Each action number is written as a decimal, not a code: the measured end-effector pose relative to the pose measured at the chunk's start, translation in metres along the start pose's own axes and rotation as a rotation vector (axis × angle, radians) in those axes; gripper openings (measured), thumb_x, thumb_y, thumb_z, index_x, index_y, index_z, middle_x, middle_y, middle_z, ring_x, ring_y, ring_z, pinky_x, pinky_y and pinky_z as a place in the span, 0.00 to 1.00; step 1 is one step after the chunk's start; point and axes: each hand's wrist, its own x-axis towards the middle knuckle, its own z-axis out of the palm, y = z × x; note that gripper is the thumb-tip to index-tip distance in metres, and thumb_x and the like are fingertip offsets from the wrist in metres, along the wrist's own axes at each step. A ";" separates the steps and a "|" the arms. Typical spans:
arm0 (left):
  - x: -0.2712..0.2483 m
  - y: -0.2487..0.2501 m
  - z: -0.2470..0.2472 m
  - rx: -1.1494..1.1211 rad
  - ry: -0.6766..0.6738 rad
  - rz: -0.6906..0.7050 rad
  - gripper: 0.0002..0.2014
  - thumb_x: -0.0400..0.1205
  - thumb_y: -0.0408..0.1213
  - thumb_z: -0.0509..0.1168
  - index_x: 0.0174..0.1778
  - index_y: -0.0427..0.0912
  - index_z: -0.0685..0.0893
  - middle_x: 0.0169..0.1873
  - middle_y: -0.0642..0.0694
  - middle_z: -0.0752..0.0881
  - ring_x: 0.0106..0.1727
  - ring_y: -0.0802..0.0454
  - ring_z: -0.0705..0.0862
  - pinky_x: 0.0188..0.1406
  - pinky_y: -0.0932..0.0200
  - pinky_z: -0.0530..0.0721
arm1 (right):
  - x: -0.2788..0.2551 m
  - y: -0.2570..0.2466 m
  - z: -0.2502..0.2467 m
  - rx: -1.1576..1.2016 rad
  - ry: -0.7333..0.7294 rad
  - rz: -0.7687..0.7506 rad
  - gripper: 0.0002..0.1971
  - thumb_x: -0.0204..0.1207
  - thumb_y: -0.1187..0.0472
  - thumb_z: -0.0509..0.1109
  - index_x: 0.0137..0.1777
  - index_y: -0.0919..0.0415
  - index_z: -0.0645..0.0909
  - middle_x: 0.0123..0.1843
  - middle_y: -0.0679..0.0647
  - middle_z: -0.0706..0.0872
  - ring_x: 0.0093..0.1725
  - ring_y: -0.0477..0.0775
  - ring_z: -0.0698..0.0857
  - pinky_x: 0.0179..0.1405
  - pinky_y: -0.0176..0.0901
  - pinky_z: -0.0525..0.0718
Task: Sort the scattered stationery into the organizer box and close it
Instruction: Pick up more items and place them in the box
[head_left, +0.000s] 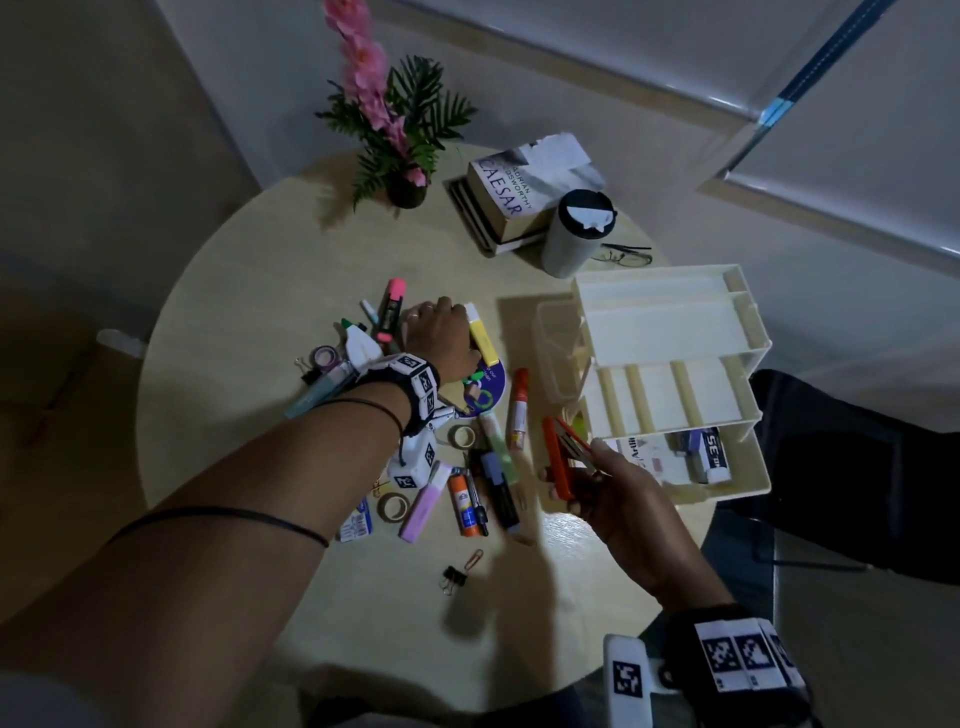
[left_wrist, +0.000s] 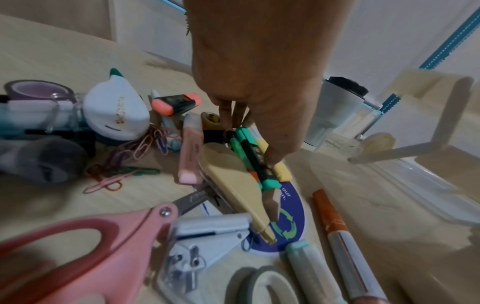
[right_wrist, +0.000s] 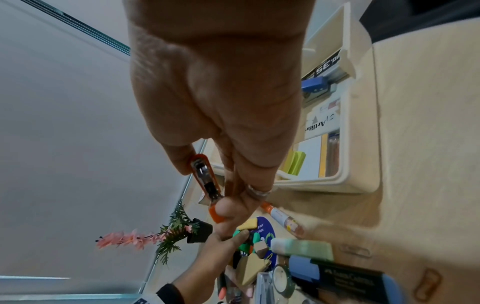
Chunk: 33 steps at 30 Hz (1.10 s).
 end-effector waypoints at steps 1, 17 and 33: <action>0.002 -0.001 0.001 -0.029 -0.012 -0.009 0.32 0.74 0.57 0.75 0.69 0.41 0.79 0.67 0.38 0.79 0.72 0.32 0.78 0.74 0.35 0.75 | -0.003 0.000 -0.005 -0.020 0.011 -0.011 0.21 0.91 0.55 0.61 0.71 0.69 0.85 0.60 0.76 0.90 0.50 0.67 0.89 0.44 0.50 0.81; 0.014 -0.006 -0.002 -0.043 -0.045 -0.036 0.24 0.81 0.49 0.75 0.67 0.37 0.81 0.66 0.32 0.78 0.68 0.28 0.80 0.69 0.36 0.82 | -0.016 0.009 -0.087 -0.239 0.350 -0.067 0.16 0.92 0.55 0.64 0.61 0.68 0.88 0.52 0.66 0.95 0.52 0.66 0.95 0.53 0.60 0.92; -0.004 -0.006 -0.016 0.231 -0.047 0.286 0.25 0.75 0.27 0.74 0.66 0.54 0.85 0.66 0.44 0.82 0.67 0.35 0.80 0.72 0.38 0.74 | -0.003 0.021 -0.095 -0.115 0.344 -0.022 0.18 0.91 0.55 0.67 0.61 0.73 0.87 0.53 0.69 0.94 0.53 0.67 0.95 0.48 0.53 0.93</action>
